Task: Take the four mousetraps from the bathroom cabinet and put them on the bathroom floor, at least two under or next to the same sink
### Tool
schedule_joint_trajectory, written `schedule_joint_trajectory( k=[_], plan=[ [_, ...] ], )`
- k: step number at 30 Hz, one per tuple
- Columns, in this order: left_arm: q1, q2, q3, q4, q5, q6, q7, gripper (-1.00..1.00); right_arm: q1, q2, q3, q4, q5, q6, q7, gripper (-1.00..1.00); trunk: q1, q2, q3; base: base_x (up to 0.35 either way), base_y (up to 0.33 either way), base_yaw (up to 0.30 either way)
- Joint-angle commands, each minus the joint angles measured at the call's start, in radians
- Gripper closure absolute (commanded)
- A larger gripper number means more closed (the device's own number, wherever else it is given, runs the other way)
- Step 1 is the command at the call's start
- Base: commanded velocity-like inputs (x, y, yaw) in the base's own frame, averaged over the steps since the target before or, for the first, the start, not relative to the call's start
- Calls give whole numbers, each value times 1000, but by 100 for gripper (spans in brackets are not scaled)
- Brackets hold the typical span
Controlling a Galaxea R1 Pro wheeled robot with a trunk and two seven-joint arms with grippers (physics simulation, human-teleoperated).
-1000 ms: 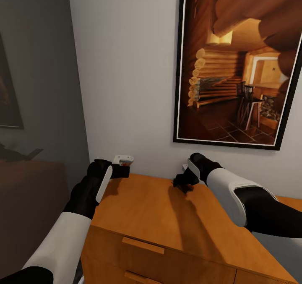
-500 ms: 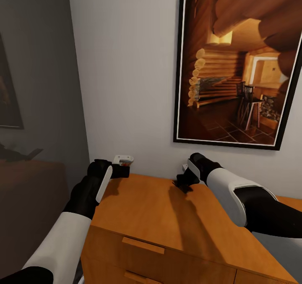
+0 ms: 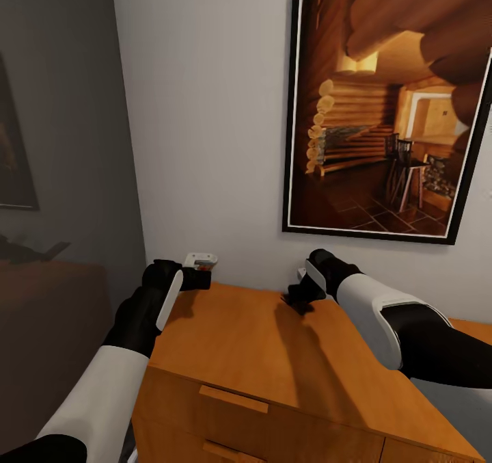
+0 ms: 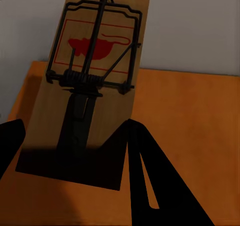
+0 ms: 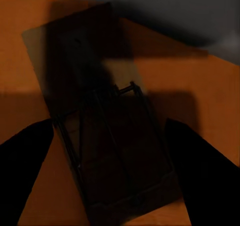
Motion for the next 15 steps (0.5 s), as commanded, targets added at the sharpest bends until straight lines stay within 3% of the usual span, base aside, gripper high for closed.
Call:
schedule_joint_trajectory(
  k=[1, 15],
  plan=[
    [-1, 0, 0, -1, 0, 5, 0, 100, 0, 0, -4, 0, -16, 5, 10, 100, 0, -1, -2, -184, 0, 0],
    [-1, 0, -1, -2, -3, 5, 0, 100, 0, 2, -6, -28, -15, 81, 12, 100, 0, -1, -2, -318, 0, 0]
  ],
)
